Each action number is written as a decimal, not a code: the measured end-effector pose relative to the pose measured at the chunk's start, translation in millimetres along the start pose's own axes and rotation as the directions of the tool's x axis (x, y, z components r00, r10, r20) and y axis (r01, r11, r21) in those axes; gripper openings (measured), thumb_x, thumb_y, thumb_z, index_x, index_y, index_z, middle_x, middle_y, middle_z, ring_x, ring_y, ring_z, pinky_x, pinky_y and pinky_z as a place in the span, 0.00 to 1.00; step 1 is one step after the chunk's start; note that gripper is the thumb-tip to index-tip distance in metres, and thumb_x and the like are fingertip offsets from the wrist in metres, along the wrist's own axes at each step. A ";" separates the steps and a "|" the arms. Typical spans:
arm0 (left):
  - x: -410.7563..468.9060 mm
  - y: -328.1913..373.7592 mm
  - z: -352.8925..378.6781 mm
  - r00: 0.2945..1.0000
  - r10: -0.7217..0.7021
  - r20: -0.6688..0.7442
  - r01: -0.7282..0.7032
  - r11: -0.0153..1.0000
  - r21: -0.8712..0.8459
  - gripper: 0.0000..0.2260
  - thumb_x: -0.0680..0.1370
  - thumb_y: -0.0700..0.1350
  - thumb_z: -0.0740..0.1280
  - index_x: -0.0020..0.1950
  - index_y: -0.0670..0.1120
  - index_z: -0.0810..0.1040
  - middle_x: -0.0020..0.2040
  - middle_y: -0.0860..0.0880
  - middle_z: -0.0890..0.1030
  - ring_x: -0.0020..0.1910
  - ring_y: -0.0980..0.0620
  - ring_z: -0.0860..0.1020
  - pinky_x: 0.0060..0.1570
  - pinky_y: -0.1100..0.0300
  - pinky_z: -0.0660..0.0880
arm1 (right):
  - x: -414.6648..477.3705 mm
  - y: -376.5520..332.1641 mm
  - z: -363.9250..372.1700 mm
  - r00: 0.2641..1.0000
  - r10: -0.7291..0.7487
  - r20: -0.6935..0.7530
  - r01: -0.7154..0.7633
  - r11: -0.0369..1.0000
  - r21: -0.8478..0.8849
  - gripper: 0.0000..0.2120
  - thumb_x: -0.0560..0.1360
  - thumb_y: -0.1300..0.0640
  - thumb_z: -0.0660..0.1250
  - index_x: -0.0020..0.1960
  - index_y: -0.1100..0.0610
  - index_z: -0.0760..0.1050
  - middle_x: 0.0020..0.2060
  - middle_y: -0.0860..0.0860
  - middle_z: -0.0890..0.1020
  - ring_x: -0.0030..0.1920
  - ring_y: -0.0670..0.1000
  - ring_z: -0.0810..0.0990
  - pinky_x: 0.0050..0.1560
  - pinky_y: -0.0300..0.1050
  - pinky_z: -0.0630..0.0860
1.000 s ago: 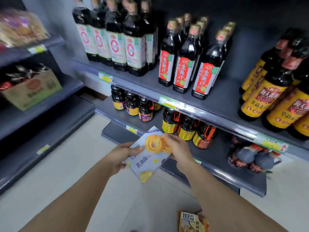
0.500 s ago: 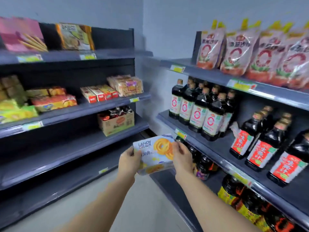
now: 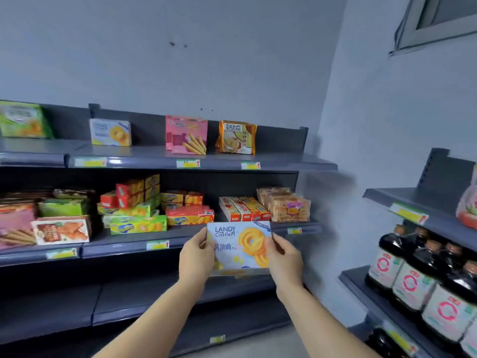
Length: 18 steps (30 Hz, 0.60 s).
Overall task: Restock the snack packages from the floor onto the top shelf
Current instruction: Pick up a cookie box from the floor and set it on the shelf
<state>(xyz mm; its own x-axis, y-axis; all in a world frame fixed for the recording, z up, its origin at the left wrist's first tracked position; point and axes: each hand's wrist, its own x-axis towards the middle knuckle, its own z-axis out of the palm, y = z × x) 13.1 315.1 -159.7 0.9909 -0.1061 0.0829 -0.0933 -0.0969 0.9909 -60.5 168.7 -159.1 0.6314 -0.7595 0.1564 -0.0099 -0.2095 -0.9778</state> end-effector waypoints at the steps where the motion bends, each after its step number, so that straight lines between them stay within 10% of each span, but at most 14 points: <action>1: 12.2 4.3 -12.0 1.000 0.007 -0.029 -0.007 1.000 -0.005 0.17 0.81 0.46 0.62 0.70 0.52 0.72 0.53 0.57 0.79 0.43 0.61 0.78 0.38 0.61 0.75 | 4.7 -7.2 17.0 1.000 -0.010 0.020 0.010 1.000 0.005 0.15 0.78 0.49 0.65 0.63 0.51 0.78 0.55 0.46 0.82 0.55 0.47 0.79 0.58 0.49 0.78; 18: 212.5 58.6 -172.7 0.902 0.134 -0.411 -0.125 0.991 0.050 0.18 0.80 0.44 0.63 0.71 0.49 0.72 0.58 0.52 0.81 0.44 0.57 0.79 0.41 0.58 0.75 | 110.8 -117.5 286.3 0.908 -0.241 0.342 0.182 0.964 0.196 0.16 0.77 0.55 0.68 0.63 0.57 0.78 0.57 0.49 0.81 0.53 0.46 0.77 0.57 0.42 0.74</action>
<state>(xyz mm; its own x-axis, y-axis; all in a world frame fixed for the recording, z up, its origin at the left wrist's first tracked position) 234.9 457.8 -65.7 0.9209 0.2979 0.2513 -0.2207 -0.1328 0.9663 232.6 285.5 -67.0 0.8412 -0.4282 0.3301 0.2575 -0.2195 -0.9410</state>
